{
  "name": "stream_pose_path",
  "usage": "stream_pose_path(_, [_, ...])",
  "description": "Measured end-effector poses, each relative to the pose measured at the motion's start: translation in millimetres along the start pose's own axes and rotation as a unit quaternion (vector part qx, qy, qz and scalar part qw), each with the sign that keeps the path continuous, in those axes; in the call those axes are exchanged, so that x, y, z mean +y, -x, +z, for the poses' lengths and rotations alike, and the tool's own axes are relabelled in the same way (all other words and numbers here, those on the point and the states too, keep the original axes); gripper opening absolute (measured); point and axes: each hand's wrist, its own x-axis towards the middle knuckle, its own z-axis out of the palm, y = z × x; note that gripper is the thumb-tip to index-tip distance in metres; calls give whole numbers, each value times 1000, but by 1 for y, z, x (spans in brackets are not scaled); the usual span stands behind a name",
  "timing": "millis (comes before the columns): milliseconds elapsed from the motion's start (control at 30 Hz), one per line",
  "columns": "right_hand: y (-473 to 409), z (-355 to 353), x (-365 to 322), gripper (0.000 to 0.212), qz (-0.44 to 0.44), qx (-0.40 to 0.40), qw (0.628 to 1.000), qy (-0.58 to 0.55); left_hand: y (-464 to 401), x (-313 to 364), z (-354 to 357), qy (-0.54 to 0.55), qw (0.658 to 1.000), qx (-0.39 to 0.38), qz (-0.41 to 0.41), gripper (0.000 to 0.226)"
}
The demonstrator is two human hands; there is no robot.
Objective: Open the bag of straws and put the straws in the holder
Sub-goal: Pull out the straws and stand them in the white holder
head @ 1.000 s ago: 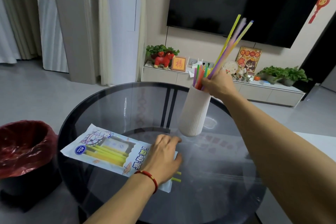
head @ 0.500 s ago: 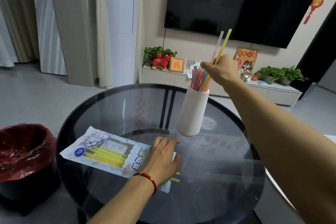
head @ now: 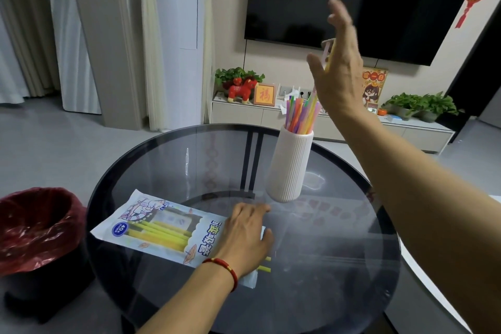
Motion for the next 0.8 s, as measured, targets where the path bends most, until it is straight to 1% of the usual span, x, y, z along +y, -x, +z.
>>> stream_pose_path(67, [8, 6, 2, 33, 21, -72, 996, 58, 0, 1, 0, -1, 1000, -2, 1, 47])
stream_pose_path(100, [14, 9, 3, 28, 39, -105, 991, 77, 0, 1, 0, -1, 1000, -1, 1, 47])
stream_pose_path(200, [33, 19, 10, 41, 92, -219, 967, 95, 0, 1, -2, 5, 1000, 5, 7, 47])
stream_pose_path(267, [43, 21, 13, 40, 105, -292, 946, 97, 0, 1, -3, 4, 1000, 9, 14, 47])
stream_pose_path(300, [47, 20, 14, 39, 102, -310, 940, 100, 0, 1, -4, 0, 1000, 10, 14, 47])
stream_pose_path(367, [49, 19, 14, 39, 100, -311, 939, 103, 0, 0, -7, -9, 1000, 9, 16, 48])
stream_pose_path(467, [49, 14, 12, 44, 89, -267, 955, 89, 0, -4, -14, -56, 998, -11, 30, 56])
stream_pose_path(500, [50, 10, 9, 43, 89, -239, 964, 69, 2, -6, -18, -83, 996, -22, 33, 64])
stream_pose_path(567, [58, -1, 2, 36, 74, -174, 981, 41, 5, -12, -26, -144, 987, -52, 43, 88])
stream_pose_path(633, [83, -16, -8, 26, 53, -138, 989, 20, 12, -24, -35, -189, 974, -114, 51, 114])
stream_pose_path(667, [101, -23, -13, 23, 59, -143, 988, 9, 15, -30, -40, -203, 965, -162, 47, 125])
stream_pose_path(700, [122, -29, -19, 21, 86, -165, 983, 5, 17, -36, -45, -213, 953, -213, 39, 133])
stream_pose_path(733, [143, -33, -23, 20, 128, -208, 970, 6, 17, -39, -50, -222, 940, -256, 32, 138])
stream_pose_path(767, [167, -36, -28, 20, 177, -266, 948, 9, 20, -42, -52, -229, 930, -286, 28, 139])
stream_pose_path(800, [189, -38, -31, 21, 226, -321, 920, 8, 18, -42, -55, -237, 924, -300, 34, 138])
